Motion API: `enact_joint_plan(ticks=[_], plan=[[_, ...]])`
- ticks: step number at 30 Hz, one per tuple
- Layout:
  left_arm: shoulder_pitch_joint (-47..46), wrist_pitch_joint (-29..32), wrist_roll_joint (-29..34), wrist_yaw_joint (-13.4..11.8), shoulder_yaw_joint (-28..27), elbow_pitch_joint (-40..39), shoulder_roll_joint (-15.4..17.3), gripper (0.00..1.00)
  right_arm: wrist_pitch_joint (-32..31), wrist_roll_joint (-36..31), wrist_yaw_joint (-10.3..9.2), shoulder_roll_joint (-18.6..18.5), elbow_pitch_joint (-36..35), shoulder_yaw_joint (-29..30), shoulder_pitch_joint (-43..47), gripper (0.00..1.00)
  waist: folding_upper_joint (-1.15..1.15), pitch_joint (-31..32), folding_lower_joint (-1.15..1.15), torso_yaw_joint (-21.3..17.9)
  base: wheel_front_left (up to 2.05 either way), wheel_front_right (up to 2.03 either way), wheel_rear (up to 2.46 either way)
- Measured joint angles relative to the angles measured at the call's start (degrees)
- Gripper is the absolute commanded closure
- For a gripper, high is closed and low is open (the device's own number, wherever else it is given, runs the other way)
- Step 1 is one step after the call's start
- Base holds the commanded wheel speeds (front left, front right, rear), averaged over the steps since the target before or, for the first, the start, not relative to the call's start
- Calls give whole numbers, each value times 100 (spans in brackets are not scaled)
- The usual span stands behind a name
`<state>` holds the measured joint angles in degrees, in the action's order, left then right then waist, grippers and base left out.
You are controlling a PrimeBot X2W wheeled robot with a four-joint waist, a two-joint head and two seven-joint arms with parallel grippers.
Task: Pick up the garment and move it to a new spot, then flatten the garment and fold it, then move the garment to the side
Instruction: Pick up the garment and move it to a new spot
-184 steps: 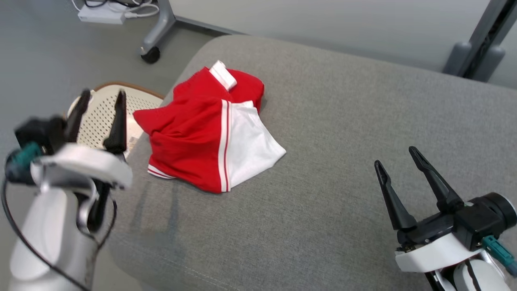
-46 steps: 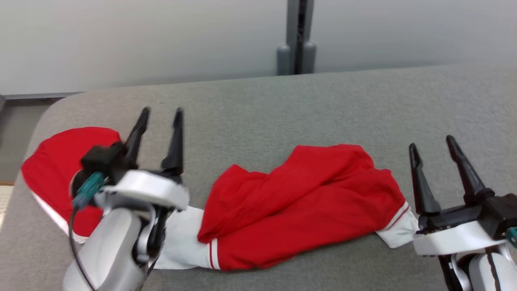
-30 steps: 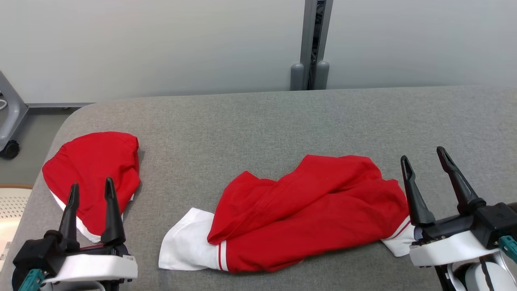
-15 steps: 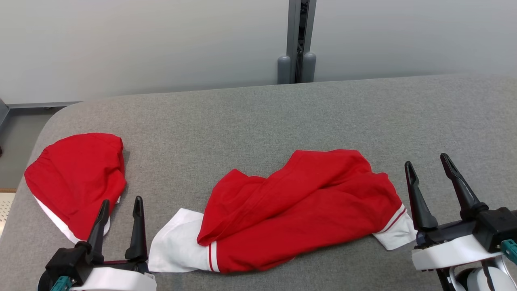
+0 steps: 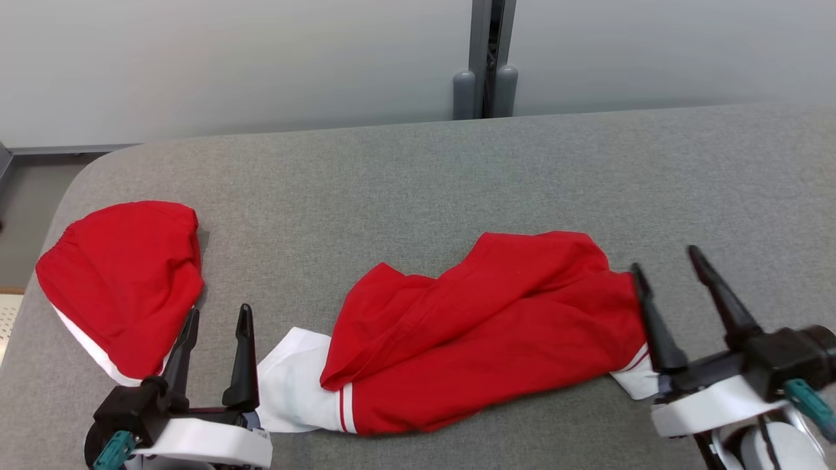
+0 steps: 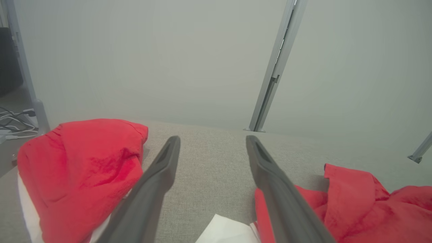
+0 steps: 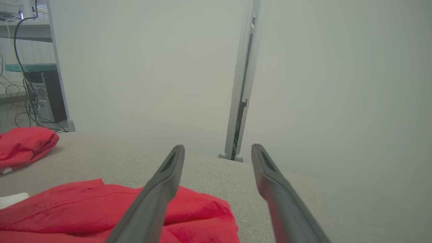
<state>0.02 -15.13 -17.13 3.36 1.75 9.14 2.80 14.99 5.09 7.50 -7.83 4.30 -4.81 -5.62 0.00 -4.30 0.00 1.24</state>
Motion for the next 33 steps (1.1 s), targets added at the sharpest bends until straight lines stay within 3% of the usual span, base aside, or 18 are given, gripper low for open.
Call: enact_joint_plan(ticks=[4, 10, 17, 20, 23, 27, 33], plan=[[-58, 0, -27, -21, 105, 22, -2, 0, -37, 31, 0, -356, 114, -816, -325, 0, 0, -87, 0, 94, 0, 0, 0], [-207, 0, -123, -98, 281, 52, -2, 0, -407, 543, 0, -1029, 352, -2569, -1184, 0, 0, -228, 0, 330, 0, 0, 0], [-383, 0, -292, -205, 511, 22, -1, 0, -857, 1227, 1, -1780, 487, -5345, -2729, 0, 0, -398, 0, 739, 0, 0, 0], [-427, 0, -420, -257, 603, 0, -3, 0, -959, 1644, 1, -1914, 628, -6156, -3372, 0, 0, -459, 0, 961, 0, 0, 0], [-433, 0, -514, -302, 691, -18, 0, 0, -1046, 1997, 0, -1938, 834, -6624, -3861, 0, 0, -514, 0, 1187, 0, 0, 0], [-435, 0, -600, -344, 835, -1, 0, 0, -1283, 2272, 0, -1939, 961, -6836, -4180, 0, 0, -574, 0, 1477, 0, 0, 0], [-441, 0, -683, -350, 939, 54, -1, 0, -2363, 2291, 1, -2022, 435, -6875, -3811, 0, 0, -610, 0, 1833, 0, 0, 0]])
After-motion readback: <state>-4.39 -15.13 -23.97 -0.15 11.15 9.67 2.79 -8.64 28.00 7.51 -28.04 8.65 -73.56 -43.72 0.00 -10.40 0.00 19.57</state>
